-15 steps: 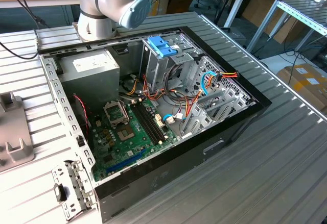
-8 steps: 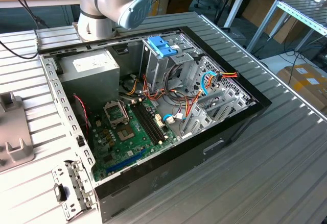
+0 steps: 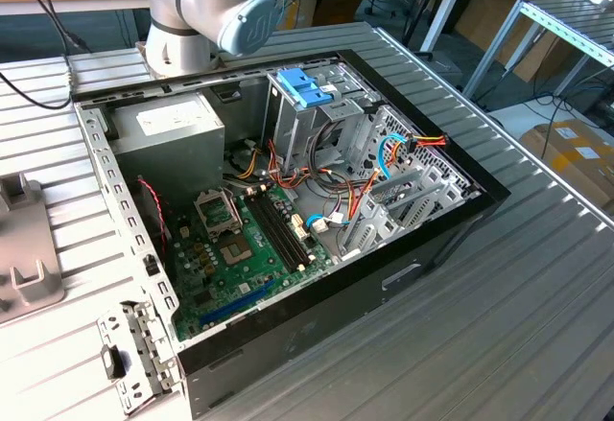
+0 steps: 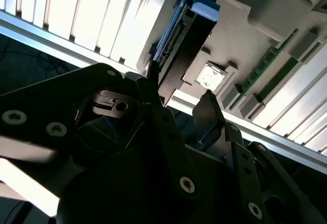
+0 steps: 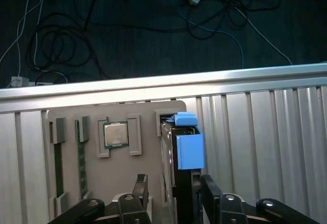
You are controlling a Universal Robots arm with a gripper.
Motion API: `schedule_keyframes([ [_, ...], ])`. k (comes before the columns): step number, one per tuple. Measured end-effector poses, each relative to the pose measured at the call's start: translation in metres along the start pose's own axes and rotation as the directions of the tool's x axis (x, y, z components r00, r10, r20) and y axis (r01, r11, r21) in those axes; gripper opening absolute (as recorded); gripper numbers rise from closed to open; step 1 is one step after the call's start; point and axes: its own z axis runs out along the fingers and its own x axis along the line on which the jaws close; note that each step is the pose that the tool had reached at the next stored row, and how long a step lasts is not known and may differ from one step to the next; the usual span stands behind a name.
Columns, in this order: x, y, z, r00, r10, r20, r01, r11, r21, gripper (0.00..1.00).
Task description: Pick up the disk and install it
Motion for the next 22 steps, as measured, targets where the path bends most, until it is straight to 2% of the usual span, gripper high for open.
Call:
schedule_keyframes([
  [3,-0.002,0.002,0.0009,1.0,-0.001,0.0013,0.001,1.0,-0.0001,0.55],
  [8,-0.0046,0.0077,0.0038,0.9998,-0.017,0.0077,0.017,0.9999,-0.0009,0.55],
  [15,-0.0067,0.014,0.009,0.9985,-0.049,0.0244,0.049,0.9988,-0.003,0.55],
  [22,-0.0063,0.0201,0.014,0.9971,-0.06,0.0467,0.061,0.9981,-0.004,0.55],
])
